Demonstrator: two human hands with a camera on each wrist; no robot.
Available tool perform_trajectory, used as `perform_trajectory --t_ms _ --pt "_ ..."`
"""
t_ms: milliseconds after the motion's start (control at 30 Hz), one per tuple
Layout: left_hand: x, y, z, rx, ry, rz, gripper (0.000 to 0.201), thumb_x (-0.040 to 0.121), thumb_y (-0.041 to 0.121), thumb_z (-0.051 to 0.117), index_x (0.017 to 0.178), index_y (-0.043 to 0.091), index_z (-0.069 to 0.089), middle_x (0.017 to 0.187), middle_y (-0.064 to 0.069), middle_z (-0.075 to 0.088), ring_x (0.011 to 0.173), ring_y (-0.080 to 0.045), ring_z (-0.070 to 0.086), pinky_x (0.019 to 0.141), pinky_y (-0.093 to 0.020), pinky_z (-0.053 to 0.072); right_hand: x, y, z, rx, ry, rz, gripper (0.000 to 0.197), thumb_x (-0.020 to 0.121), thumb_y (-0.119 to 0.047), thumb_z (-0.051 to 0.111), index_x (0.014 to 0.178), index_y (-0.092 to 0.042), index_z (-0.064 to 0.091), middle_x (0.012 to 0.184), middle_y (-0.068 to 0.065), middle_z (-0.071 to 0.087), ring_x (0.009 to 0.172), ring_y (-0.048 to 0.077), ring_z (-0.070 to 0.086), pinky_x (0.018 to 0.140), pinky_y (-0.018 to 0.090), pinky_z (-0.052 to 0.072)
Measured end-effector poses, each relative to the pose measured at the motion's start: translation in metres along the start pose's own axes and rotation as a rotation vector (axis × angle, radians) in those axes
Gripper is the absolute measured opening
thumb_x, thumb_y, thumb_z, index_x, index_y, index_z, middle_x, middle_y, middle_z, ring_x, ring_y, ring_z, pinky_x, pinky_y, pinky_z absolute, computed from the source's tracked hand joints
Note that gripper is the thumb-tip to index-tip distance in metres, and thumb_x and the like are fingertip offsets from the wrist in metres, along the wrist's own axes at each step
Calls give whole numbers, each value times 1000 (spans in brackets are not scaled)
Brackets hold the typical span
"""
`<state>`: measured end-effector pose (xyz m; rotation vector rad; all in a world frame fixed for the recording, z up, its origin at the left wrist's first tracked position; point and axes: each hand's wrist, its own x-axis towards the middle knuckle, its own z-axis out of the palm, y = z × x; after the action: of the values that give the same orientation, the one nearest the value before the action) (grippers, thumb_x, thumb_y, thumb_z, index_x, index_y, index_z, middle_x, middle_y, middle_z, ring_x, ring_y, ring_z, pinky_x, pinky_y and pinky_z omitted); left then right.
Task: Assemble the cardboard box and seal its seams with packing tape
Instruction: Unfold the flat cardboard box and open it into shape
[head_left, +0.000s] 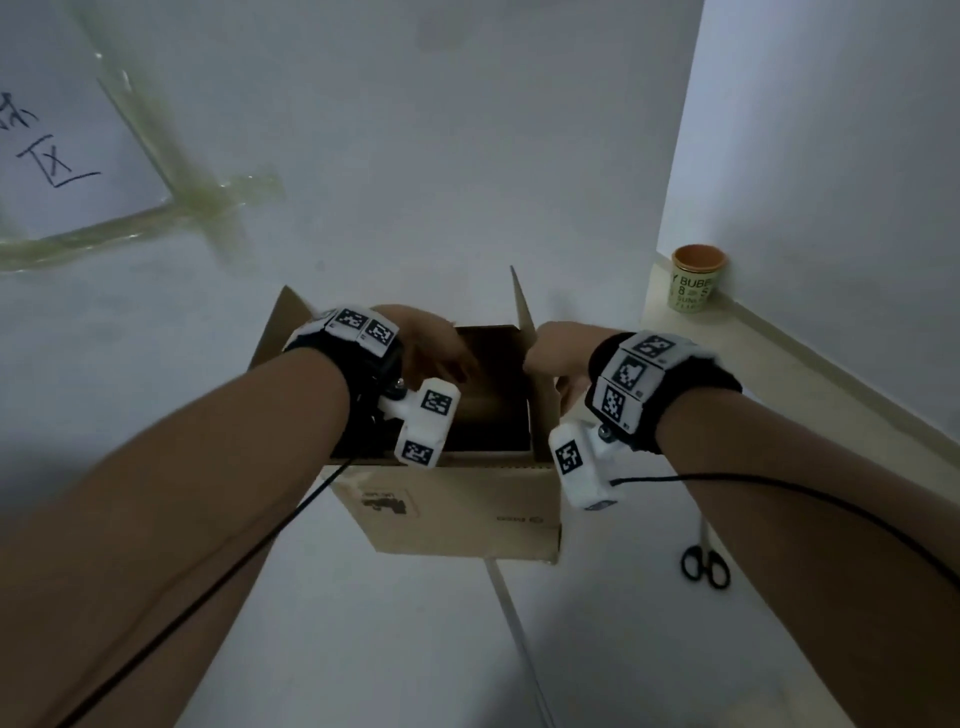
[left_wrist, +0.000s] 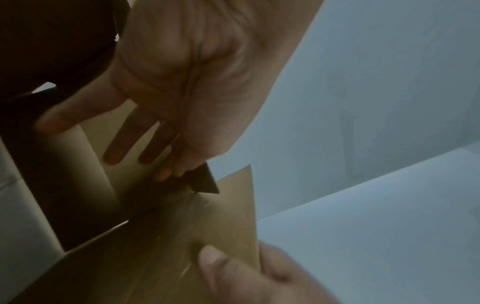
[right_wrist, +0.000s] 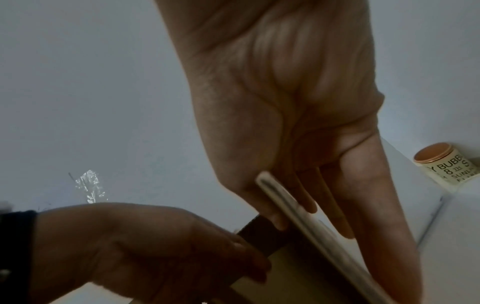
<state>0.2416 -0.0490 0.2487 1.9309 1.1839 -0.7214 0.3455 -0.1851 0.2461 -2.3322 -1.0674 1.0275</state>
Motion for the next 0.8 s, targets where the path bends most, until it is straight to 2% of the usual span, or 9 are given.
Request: perform_trajectory --t_ms 100,233,333,400,467,533,600,700,800 --pt "21 3 -30 -156 183 99 28 94 26 56 116 9 55 129 -8 55 113 -32 60 97 -52 48 7 3 -4 45 -106 31 40 96 -19 53 131 -1 48 131 18 53 108 38 63 84 43 57" --pt "19 6 -47 -302 276 177 23 93 13 53 115 9 59 105 -10 65 89 -25 64 85 -42 56 11 3 -17 77 -186 32 57 94 -30 58 140 -2 39 138 20 49 99 35 68 89 46 56" --pt "22 11 -51 -349 293 231 25 97 1 38 103 20 53 93 -4 57 80 -19 58 66 -31 49 11 -3 -30 17 -200 -53 50 92 -46 56 118 -3 52 111 9 60 85 22 69 82 34 59" --pt "21 11 -51 -351 291 237 26 97 1 39 109 21 49 105 -8 56 96 -26 62 74 -36 52 11 -13 -33 50 -234 -113 39 94 -46 53 95 -7 56 91 7 61 78 19 66 76 29 59" --pt "26 11 -51 -337 276 251 30 97 3 40 119 19 49 121 -11 55 110 -32 60 82 -43 52 14 -24 -32 86 -288 -155 41 98 -43 47 99 -5 62 92 10 65 84 20 66 81 31 57" --pt "30 9 -51 -357 252 268 35 97 3 39 127 15 50 125 -12 56 104 -29 59 69 -37 54 22 -33 -28 61 -351 -163 41 100 -37 43 115 -6 63 108 9 67 100 22 65 91 34 54" --pt "29 5 -50 -388 216 286 39 94 0 39 126 19 51 114 -11 61 92 -24 58 55 -29 54 35 -39 -24 -32 -443 -130 37 99 -35 46 125 -14 61 121 3 65 115 23 59 100 36 48" --pt "33 -3 -52 -410 198 275 58 91 1 42 143 26 38 109 -9 59 92 -22 54 67 -33 54 54 -40 -20 -123 -563 -48 41 98 -40 46 135 -24 53 134 -1 59 130 23 46 114 41 32" --pt "35 -10 -55 -388 208 249 61 96 5 41 149 31 26 119 -5 53 88 -17 54 61 -29 51 72 -31 -19 -96 -595 21 45 102 -41 34 140 -21 46 143 3 50 133 24 45 116 41 25"
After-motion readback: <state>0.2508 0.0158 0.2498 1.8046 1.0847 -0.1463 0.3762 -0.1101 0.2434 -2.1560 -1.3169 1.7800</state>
